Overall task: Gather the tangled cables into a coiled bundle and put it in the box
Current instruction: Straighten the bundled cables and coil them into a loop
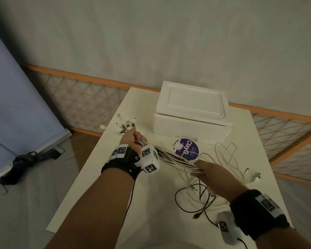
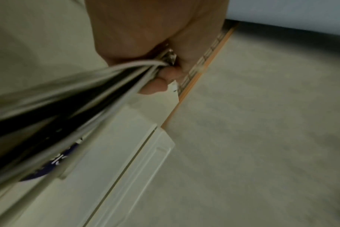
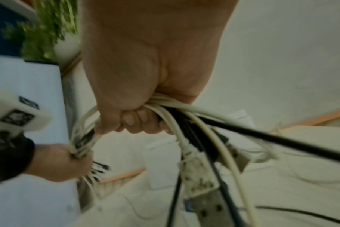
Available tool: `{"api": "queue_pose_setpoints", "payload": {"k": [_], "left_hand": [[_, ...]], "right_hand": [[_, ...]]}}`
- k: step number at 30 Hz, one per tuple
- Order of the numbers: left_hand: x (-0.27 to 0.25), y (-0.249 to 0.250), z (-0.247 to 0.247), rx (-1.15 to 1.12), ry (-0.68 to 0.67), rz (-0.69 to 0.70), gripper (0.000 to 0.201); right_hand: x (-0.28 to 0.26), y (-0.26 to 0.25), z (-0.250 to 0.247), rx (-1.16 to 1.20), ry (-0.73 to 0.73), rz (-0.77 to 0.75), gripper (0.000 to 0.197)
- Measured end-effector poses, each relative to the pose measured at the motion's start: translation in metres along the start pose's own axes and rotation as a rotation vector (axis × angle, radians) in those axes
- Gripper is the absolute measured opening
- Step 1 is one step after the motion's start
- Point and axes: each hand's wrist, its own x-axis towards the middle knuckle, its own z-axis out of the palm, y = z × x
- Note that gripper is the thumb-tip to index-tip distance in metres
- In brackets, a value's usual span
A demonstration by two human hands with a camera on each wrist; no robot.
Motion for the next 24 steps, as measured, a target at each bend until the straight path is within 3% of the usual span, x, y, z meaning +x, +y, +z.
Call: {"api": "queue_pose_setpoints", "payload": {"k": [11, 13, 15, 17, 20, 24], "left_hand": [[-0.002, 0.008, -0.03, 0.087, 0.046, 0.07, 0.049], [-0.006, 0.002, -0.028, 0.072, 0.063, 0.131, 0.043], [-0.012, -0.005, -0.024, 0.039, 0.053, 0.175, 0.038], [-0.018, -0.01, -0.019, -0.007, 0.008, 0.198, 0.038], [-0.03, -0.023, -0.006, -0.03, -0.077, 0.222, 0.044], [-0.038, -0.031, -0.003, -0.019, -0.127, 0.227, 0.041]], "right_hand": [[-0.003, 0.054, 0.008, -0.029, -0.118, 0.121, 0.034], [0.004, 0.052, 0.0, -0.189, -0.291, 0.121, 0.05], [0.014, 0.041, -0.014, -0.326, -0.436, 0.142, 0.08], [0.028, 0.014, -0.03, -0.268, -0.328, 0.047, 0.091], [0.051, -0.054, -0.033, -0.013, -0.065, -0.176, 0.074], [0.072, -0.11, 0.014, 0.093, -0.117, -0.146, 0.046]]}}
